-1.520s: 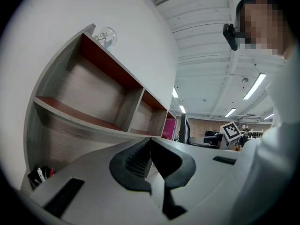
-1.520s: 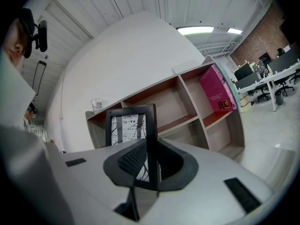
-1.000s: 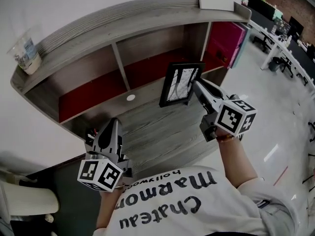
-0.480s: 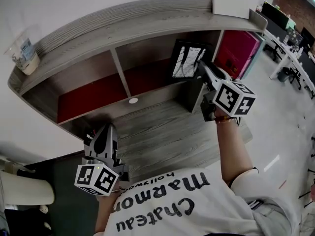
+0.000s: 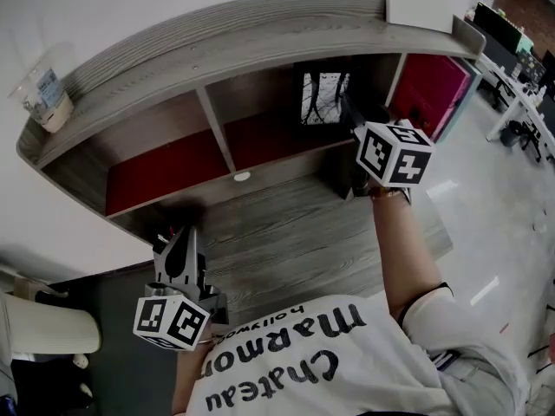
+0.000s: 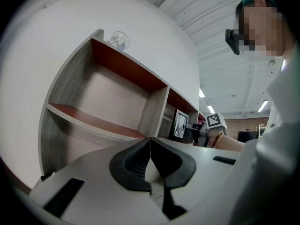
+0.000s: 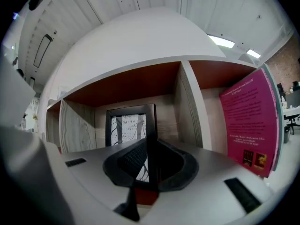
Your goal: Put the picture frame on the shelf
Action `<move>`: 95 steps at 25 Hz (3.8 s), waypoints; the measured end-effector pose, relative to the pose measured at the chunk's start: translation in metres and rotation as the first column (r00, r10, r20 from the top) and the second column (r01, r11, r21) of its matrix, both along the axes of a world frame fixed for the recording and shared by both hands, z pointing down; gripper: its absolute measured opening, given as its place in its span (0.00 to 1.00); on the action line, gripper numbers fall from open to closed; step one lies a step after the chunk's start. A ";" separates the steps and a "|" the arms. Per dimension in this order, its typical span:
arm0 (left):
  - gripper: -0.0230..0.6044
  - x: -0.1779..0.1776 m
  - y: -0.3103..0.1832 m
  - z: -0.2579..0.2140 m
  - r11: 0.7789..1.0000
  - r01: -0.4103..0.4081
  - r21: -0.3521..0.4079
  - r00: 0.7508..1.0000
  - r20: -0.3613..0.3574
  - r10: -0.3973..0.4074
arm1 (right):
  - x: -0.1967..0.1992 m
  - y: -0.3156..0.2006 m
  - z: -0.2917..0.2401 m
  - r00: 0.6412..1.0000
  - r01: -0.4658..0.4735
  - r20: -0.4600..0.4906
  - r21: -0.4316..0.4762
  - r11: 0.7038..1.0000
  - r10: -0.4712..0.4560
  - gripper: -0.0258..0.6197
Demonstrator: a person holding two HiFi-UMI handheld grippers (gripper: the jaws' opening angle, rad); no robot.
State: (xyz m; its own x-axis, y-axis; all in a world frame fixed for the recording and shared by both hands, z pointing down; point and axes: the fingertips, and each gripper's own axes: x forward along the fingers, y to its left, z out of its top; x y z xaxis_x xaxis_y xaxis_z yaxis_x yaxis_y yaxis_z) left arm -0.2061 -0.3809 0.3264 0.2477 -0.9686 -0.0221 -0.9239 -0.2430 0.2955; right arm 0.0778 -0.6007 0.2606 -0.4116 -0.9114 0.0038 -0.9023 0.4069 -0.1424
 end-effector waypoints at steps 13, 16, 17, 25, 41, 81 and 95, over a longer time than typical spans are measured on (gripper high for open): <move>0.06 -0.006 0.000 0.000 0.999 0.032 -0.007 0.999 0.011 -0.032 | -0.010 -0.038 -0.001 0.999 -0.021 -0.046 -0.027 0.999 0.020 0.15; 0.06 -0.006 -0.002 0.002 0.999 0.033 -0.009 0.999 0.010 -0.033 | -0.011 -0.042 0.001 0.998 -0.020 -0.056 -0.031 0.999 0.018 0.15; 0.06 -0.006 -0.002 0.002 0.999 0.033 -0.011 0.999 0.009 -0.033 | -0.011 -0.043 0.002 0.998 -0.020 -0.060 -0.031 0.999 0.018 0.15; 0.06 -0.008 -0.006 0.007 0.999 0.033 -0.019 0.999 0.002 -0.033 | -0.011 -0.052 0.001 0.996 -0.037 -0.078 -0.034 0.999 0.034 0.15; 0.06 -0.006 -0.019 0.012 0.999 0.017 -0.028 1.000 -0.004 -0.017 | -0.017 -0.066 0.000 0.996 -0.032 -0.081 -0.034 0.999 0.029 0.15; 0.06 -0.009 -0.018 0.007 0.999 0.041 -0.016 0.999 0.002 -0.041 | -0.019 -0.077 -0.001 0.999 -0.032 -0.041 -0.042 0.999 0.031 0.16; 0.06 -0.012 -0.016 0.003 0.999 0.053 -0.006 0.999 0.009 -0.053 | -0.021 -0.077 -0.001 0.999 -0.031 -0.029 -0.041 0.999 0.030 0.16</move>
